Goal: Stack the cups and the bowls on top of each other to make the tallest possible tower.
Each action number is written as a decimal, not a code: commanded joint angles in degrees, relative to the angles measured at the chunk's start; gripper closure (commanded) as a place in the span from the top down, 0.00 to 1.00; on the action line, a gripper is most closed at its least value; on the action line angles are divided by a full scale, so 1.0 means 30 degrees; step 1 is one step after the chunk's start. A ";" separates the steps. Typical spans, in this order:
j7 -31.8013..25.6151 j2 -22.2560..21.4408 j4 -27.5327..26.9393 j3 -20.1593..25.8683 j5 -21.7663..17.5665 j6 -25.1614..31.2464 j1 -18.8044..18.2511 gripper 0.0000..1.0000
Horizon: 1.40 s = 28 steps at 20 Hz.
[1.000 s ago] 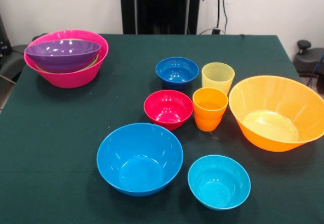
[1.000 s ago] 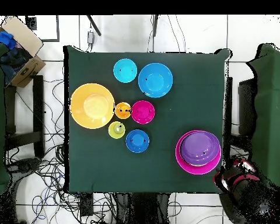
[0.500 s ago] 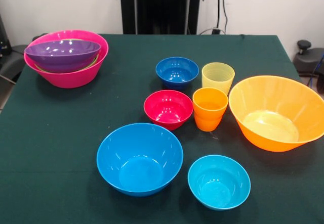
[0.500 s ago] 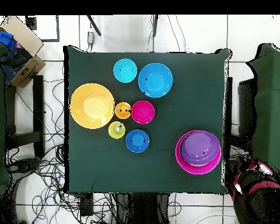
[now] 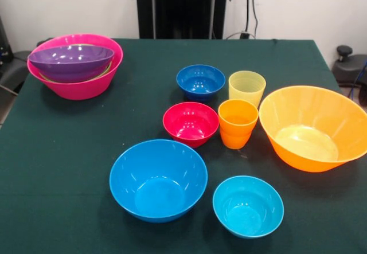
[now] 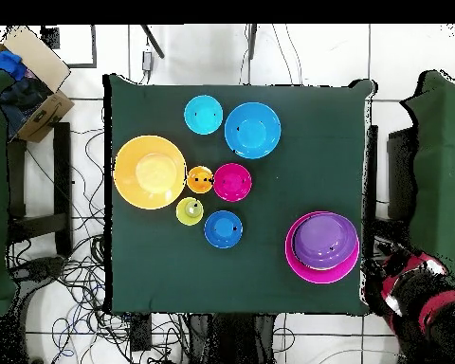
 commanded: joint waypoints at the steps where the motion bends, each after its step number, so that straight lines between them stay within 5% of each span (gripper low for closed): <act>1: -0.4499 0.1967 0.3360 0.2208 0.1593 0.0677 -0.0445 1.00; 5: -0.4705 0.2457 0.4601 0.3857 0.3050 -0.0642 -0.1631 1.00; 8: -0.4289 0.2559 0.5772 0.6741 0.4351 -0.1932 -0.3265 1.00; 10: -0.2013 0.3483 0.6530 0.9120 0.3343 -0.3499 -0.4443 1.00; 12: -0.0520 0.3227 0.7141 0.8208 0.1788 -0.4503 -0.3528 1.00; 14: 0.0846 0.1884 0.7160 0.4829 -0.0823 -0.3820 -0.1059 1.00; 18: 0.5997 0.2348 0.7561 0.1945 -0.3524 -0.5154 0.1844 1.00; 22: 0.7372 0.3516 0.7429 -0.0306 -0.3669 -0.6407 0.3490 1.00; 28: 0.7984 0.4257 0.7284 -0.1645 -0.3648 -0.7551 0.4767 1.00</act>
